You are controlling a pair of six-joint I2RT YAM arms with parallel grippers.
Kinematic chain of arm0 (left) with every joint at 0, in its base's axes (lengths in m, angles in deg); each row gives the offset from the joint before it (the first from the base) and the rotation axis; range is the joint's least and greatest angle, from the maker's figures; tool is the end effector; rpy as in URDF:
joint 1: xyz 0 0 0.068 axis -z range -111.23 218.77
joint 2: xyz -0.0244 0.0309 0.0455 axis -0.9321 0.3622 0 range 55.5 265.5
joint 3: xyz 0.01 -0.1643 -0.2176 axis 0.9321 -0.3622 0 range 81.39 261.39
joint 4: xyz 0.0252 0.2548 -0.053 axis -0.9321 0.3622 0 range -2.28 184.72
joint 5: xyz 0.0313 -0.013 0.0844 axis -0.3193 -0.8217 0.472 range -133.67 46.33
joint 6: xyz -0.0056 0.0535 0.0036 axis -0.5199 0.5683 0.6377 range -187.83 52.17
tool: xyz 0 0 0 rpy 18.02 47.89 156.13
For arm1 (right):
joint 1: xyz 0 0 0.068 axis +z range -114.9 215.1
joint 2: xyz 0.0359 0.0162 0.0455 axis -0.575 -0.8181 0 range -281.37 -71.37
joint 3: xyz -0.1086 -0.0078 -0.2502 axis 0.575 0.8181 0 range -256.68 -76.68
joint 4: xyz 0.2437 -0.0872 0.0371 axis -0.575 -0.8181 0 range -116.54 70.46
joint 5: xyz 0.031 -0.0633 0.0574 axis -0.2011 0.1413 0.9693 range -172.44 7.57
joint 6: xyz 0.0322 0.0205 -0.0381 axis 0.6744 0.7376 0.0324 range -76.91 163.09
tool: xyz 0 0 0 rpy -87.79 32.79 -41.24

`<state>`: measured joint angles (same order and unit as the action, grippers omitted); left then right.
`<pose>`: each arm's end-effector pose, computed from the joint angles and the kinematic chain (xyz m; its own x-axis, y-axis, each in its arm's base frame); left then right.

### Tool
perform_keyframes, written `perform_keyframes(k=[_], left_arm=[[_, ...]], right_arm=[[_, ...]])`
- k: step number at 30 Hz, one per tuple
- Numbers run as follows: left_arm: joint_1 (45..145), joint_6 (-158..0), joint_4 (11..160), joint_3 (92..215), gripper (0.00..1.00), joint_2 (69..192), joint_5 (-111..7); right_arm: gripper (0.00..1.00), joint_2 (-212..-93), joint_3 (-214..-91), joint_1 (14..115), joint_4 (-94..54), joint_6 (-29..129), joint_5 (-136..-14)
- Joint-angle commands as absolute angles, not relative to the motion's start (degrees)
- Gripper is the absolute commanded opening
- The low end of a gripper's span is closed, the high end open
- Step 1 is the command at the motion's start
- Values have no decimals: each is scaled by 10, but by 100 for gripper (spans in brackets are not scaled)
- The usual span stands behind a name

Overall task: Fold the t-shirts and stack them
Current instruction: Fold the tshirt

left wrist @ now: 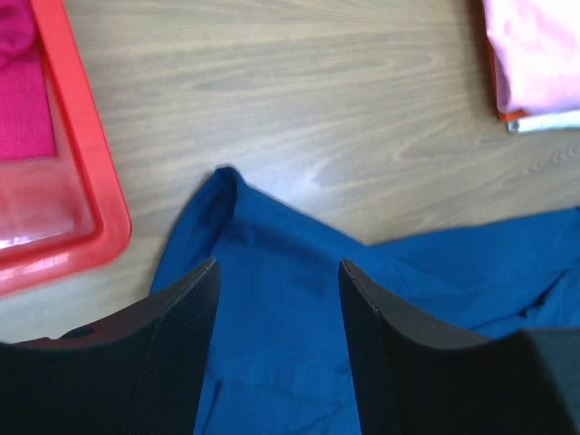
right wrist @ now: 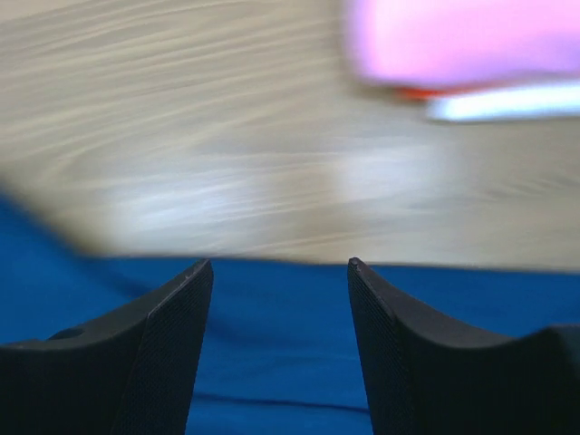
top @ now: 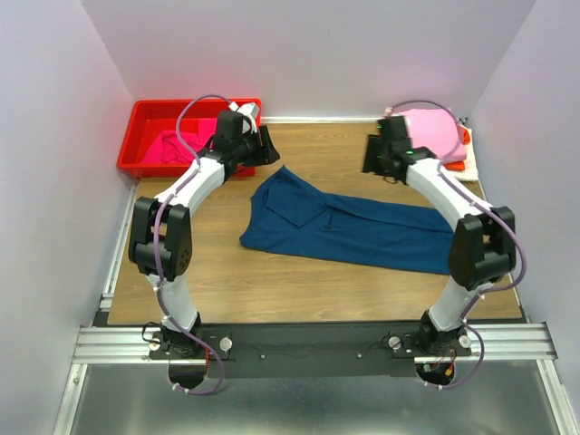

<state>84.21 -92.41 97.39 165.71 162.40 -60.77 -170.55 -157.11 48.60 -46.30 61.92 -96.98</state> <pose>0.4188 -0.1266 0.2698 -0.6733 -0.2264 -0.7038 0.2356 0.8366 -0.4945 0.3808 0.0821 0.2749 -0.6742 0.1596 -0.7211 0.1722 0.9834 0.0567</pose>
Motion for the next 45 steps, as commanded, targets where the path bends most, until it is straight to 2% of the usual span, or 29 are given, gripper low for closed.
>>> perform_keyframes(k=[1, 11, 16, 20, 27, 34, 36, 37, 39, 45], left_arm=[[841, -899, 941, 1595, 62, 1576, -605], [840, -843, 913, 1491, 56, 1490, -631], [840, -840, 910, 1464, 54, 1475, -640], [840, -848, 905, 1456, 48, 1470, -641], [840, -857, 899, 1452, 47, 1474, -657], [840, -852, 901, 1447, 47, 1467, -656], [840, -851, 904, 1441, 45, 1466, -652], [840, -849, 906, 1439, 45, 1467, -650], [840, -848, 907, 1436, 45, 1466, -648], [840, -844, 907, 1427, 41, 1467, -640]], right_arm=[[68, -1746, -1611, 585, -459, 614, -884], [64, -1816, -1588, 747, -396, 630, -778], [61, -1847, -1589, 767, -392, 658, -789], [58, -1865, -1581, 773, -393, 672, -805], [54, -1890, -1570, 777, -393, 680, -821], [44, -1910, -1579, 779, -394, 680, -842], [36, -1909, -1575, 779, -398, 683, -854], [27, -1906, -1571, 779, -398, 684, -856], [21, -1903, -1568, 778, -400, 684, -859], [13, -1881, -1579, 778, -414, 692, -877]])
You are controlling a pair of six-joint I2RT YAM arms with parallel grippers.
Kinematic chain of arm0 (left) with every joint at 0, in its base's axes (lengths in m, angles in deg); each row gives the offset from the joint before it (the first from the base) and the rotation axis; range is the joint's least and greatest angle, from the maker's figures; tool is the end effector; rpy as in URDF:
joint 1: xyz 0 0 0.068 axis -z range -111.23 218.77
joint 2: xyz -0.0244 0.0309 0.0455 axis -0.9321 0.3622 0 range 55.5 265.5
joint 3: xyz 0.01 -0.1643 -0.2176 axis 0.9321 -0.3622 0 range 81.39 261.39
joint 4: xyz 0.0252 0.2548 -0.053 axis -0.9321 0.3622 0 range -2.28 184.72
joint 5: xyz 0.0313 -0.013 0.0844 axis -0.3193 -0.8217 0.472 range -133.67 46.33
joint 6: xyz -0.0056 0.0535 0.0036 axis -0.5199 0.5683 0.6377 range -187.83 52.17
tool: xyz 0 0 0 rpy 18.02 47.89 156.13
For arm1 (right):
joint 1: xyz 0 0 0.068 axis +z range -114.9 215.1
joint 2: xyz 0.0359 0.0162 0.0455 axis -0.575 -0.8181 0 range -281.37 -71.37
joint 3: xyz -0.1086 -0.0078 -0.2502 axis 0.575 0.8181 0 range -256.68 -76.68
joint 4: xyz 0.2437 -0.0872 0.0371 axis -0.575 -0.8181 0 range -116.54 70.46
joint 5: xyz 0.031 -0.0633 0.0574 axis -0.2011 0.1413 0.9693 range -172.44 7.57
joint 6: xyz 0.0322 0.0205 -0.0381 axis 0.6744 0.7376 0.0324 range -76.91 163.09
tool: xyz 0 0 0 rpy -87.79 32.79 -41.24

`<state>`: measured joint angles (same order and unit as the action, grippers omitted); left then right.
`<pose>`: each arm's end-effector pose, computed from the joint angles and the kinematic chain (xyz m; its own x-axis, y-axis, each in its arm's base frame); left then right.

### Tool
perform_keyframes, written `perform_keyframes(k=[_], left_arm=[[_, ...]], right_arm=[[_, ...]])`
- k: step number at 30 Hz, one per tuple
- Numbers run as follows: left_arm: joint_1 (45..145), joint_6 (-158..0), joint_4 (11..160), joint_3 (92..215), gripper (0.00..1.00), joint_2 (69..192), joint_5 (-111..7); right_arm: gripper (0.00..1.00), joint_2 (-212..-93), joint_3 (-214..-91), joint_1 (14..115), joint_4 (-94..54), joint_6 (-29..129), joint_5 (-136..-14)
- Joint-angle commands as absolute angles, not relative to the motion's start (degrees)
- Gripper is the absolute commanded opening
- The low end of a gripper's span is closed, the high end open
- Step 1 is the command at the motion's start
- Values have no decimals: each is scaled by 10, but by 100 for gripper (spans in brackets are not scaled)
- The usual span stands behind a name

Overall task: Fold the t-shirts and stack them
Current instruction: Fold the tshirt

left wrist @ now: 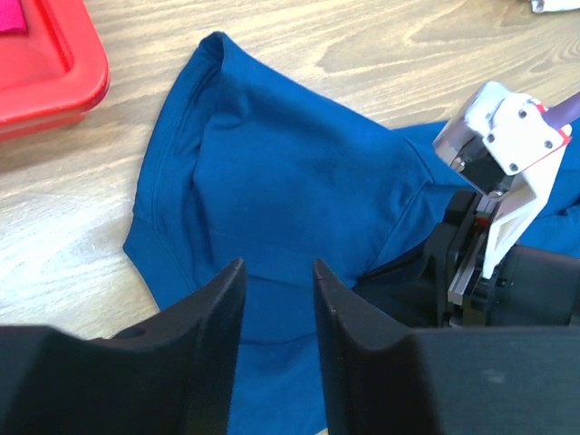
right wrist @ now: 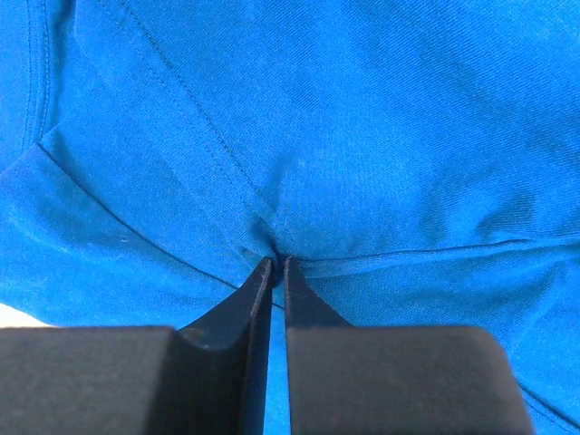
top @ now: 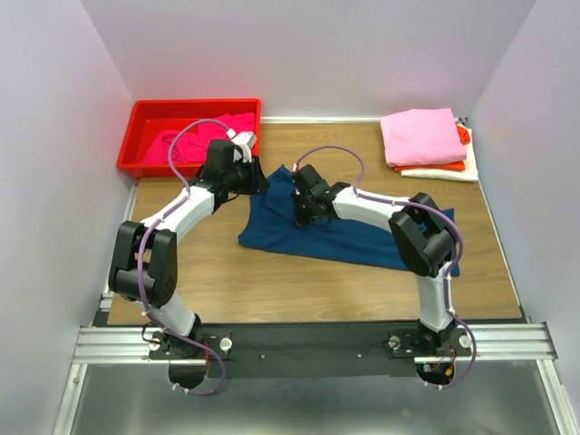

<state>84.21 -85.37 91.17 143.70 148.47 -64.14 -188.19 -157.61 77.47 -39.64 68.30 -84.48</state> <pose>0.3475 -0.1089 0.2437 -0.6747 -0.1065 -0.7304 0.3412 0.8325 -0.4366 0.3217 0.2915 0.1633 -0.8347 -0.1850 -0.5186 -0.3349 0.9182 0.2115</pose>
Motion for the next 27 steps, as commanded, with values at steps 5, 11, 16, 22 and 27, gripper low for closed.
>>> perform_keyframes(k=[5, 11, 16, 22, 27], left_arm=[[840, -857, 904, 1407, 41, 1469, -638], [845, -887, 892, 1401, 40, 1480, -648], [870, -914, 890, 1422, 40, 1513, -640], [898, -931, 897, 1455, 38, 1548, -625], [899, -924, 917, 1474, 36, 1585, -619]], right_arm=[[5, -1852, -1604, 778, -434, 702, -903], [2, -1826, -1624, 757, -467, 693, -947], [0, -1805, -1620, 718, -492, 690, -968], [0, -1804, -1618, 682, -499, 683, -973], [0, -1818, -1616, 674, -500, 683, -971]])
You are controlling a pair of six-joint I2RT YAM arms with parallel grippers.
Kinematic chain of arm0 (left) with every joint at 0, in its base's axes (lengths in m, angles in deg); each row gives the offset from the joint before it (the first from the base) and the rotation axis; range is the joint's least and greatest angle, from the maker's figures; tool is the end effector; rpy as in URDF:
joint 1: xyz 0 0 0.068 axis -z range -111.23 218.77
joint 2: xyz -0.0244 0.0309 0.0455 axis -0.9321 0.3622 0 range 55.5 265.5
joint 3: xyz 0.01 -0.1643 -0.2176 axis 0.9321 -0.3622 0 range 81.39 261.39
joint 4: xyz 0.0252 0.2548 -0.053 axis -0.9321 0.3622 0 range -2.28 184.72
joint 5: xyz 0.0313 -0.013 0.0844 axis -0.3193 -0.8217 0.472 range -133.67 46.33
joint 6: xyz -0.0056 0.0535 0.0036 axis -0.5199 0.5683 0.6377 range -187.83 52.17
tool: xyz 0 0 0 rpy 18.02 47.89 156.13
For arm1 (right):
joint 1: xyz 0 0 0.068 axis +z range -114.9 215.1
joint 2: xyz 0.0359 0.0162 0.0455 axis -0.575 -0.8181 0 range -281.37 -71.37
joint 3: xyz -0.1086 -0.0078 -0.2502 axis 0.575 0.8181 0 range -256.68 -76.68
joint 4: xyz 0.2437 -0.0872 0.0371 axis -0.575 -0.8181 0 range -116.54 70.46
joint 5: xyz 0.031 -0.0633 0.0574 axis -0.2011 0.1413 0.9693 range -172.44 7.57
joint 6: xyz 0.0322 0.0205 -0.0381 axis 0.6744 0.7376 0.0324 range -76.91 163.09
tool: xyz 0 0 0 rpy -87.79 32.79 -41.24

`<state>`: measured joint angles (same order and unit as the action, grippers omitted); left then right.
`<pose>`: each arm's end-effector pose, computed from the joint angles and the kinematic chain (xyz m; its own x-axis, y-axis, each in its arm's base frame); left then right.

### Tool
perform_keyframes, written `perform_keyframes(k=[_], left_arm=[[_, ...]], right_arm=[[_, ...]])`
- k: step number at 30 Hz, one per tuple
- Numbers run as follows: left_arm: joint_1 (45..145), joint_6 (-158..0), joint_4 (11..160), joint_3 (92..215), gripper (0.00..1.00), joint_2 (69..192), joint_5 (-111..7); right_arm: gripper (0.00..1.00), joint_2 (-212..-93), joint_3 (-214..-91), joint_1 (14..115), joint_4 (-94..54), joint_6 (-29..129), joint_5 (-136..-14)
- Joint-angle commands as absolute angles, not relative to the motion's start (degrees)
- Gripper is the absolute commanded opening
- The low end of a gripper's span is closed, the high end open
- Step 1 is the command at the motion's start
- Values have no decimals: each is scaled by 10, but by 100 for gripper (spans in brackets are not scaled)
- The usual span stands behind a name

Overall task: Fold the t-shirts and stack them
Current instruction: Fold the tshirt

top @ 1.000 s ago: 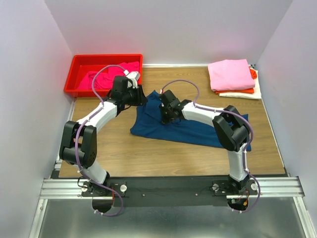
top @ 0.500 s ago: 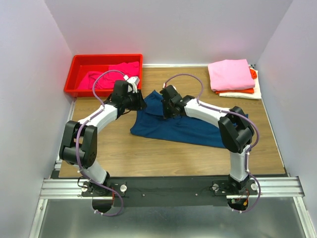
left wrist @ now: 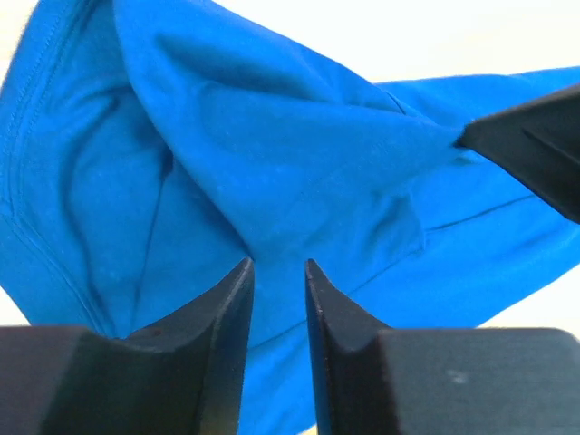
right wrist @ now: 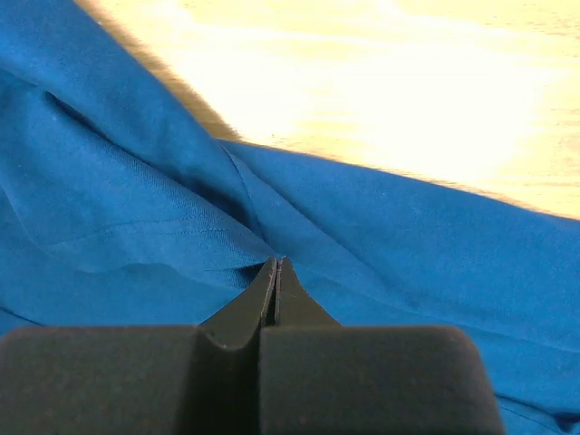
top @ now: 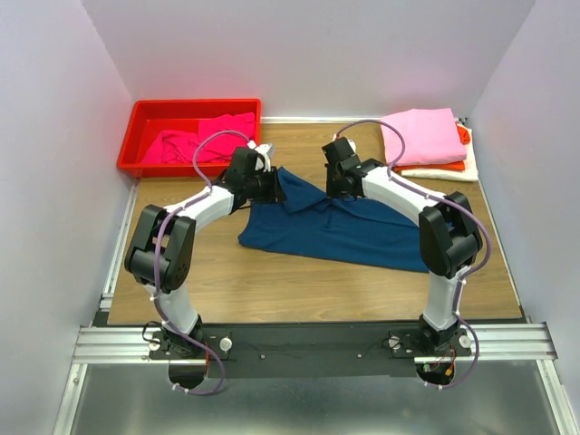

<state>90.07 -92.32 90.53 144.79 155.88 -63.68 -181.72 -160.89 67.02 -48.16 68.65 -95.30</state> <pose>0.3515 -0.1501 0.2050 -0.7857 -0.1116 -0.6085 0.2866 0.8060 -0.5179 0.3616 0.2157 0.2182 -0.8008 -0.0031 -0.5990 -0.0673 0.9941 0.0850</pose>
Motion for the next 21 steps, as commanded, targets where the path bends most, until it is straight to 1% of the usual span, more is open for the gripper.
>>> perform_keyframes(k=[1, 12, 18, 21], left_arm=[[899, -920, 923, 1479, 34, 1594, -619], [904, -931, 923, 1479, 33, 1662, -640], [905, -941, 905, 1476, 39, 1662, -664], [907, -945, 898, 1468, 41, 1649, -657]], right_arm=[[0, -1820, -1617, 674, -500, 685, -968], [0, -1818, -1609, 674, -501, 688, -956], [0, -1818, -1609, 674, -502, 688, -953], [0, -1815, -1604, 674, -501, 690, -949]])
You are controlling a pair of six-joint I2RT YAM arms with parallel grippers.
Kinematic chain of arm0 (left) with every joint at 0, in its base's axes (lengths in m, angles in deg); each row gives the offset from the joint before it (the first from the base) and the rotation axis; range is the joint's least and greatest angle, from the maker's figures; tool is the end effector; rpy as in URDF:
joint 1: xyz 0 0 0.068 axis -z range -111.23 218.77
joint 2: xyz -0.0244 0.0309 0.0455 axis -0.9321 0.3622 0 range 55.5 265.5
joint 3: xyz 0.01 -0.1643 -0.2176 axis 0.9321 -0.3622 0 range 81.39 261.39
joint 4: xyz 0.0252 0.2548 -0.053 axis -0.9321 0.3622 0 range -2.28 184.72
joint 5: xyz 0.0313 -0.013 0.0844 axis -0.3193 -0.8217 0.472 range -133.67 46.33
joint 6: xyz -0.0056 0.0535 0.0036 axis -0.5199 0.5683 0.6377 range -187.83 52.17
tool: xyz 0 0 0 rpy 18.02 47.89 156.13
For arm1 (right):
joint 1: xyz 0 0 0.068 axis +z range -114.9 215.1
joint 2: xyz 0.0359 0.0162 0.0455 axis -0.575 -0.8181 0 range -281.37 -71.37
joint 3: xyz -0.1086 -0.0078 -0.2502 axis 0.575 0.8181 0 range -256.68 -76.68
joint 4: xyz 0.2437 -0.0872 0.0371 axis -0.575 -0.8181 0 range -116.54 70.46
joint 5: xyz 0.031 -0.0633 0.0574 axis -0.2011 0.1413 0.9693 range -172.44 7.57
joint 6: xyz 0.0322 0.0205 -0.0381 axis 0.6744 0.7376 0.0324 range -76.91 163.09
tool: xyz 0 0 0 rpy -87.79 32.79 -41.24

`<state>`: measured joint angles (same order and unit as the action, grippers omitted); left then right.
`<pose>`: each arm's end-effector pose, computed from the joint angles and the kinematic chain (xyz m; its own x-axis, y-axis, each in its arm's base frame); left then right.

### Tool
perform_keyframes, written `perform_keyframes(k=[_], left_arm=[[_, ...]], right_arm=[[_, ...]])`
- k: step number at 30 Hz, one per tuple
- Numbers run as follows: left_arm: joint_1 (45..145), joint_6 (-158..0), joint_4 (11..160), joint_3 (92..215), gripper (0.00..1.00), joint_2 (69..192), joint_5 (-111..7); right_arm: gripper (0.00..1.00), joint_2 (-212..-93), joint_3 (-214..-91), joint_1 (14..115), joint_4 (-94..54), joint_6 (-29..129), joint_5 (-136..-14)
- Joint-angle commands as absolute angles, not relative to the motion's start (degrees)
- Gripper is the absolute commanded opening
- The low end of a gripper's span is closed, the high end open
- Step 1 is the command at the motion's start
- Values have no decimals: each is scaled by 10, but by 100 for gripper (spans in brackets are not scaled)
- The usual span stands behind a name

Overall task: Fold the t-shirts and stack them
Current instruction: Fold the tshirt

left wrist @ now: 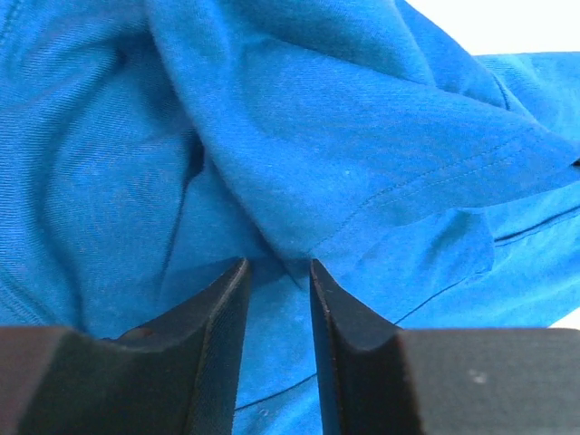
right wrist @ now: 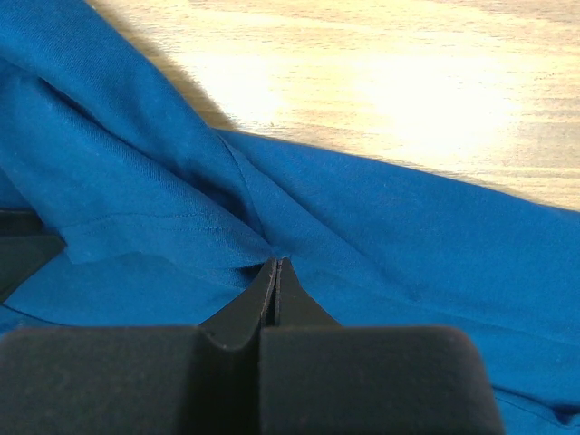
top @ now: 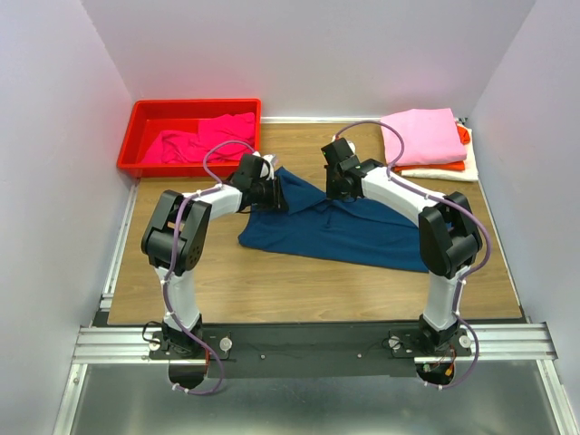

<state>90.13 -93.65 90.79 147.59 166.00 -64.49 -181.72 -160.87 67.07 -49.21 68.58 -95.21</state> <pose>0.3701 -0.1584 0.1537 -0.8627 -0.0996 -0.4958 0.2100 0.8213 -0.5304 0.3599 0.2152 0.2170 -0.8105 -0.0109 -0.5857 -0.0688 0.9947 0.0766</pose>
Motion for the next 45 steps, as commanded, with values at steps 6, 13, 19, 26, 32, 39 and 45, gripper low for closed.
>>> perform_keyframes(k=[6, 13, 19, 26, 32, 39, 45], left_arm=[[907, -950, 881, 1458, 47, 1655, -682], [907, -969, 843, 1463, 46, 1673, -708], [910, -982, 823, 1466, 25, 1684, -726], [907, -983, 845, 1450, 0, 1648, -718], [899, -976, 896, 1427, 0, 1578, -714], [899, -964, 967, 1408, 0, 1536, -704], [899, -955, 1013, 1396, 0, 1515, -698]], right_arm=[[0, -1809, -1597, 674, -502, 693, -948], [0, -1804, -1589, 674, -502, 696, -949], [0, -1801, -1587, 674, -502, 696, -947], [0, -1789, -1581, 674, -508, 691, -924], [0, -1783, -1583, 674, -536, 683, -889], [0, -1778, -1583, 674, -564, 678, -863], [0, -1773, -1592, 674, -601, 668, -852]])
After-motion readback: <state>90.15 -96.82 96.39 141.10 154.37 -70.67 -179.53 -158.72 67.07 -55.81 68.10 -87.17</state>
